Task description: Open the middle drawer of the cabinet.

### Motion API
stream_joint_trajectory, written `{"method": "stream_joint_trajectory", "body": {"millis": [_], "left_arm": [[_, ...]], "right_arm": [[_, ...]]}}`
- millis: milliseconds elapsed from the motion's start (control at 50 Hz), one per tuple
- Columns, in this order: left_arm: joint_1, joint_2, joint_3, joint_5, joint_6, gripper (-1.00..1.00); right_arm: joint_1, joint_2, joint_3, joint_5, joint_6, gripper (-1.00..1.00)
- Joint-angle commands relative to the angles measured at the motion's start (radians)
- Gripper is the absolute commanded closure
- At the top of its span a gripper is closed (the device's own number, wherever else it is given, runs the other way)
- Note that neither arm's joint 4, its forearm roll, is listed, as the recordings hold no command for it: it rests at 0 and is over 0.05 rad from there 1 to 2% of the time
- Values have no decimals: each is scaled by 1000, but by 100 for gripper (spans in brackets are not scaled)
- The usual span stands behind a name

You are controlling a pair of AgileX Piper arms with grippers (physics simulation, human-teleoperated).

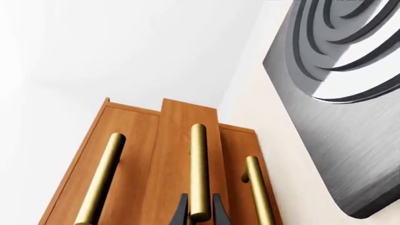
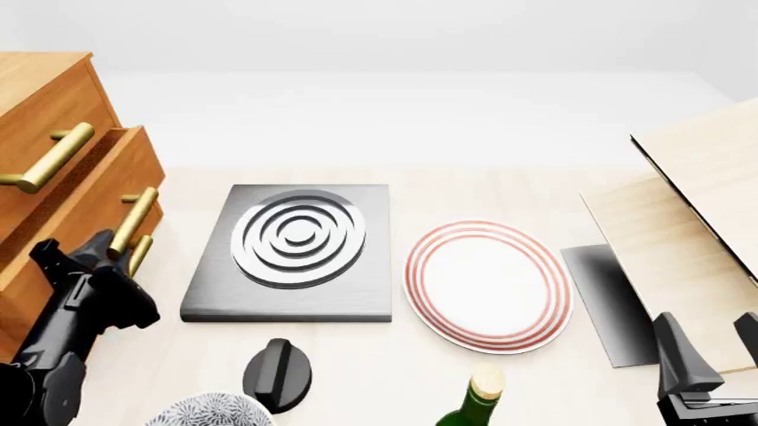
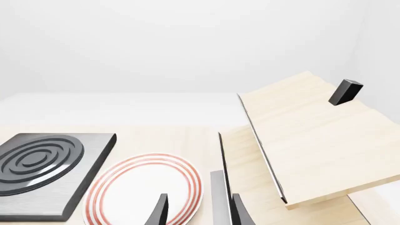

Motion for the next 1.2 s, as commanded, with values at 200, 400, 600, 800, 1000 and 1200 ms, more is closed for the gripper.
{"method": "stream_joint_trajectory", "body": {"millis": [200,400,600,800,1000,1200], "left_arm": [[-92,0,48,0,12,100],[-109,0,52,0,17,100],[-129,-1,53,0,19,100],[-149,-7,66,0,12,100],[-167,-10,72,0,9,100],[-179,-9,76,0,7,100]], "right_arm": [[1,-11,0,6,0,-100],[1,-11,0,5,0,-100],[1,-11,0,6,0,-100],[1,-11,0,6,0,-100],[1,-11,0,6,0,-100],[1,-11,0,6,0,-100]]}}
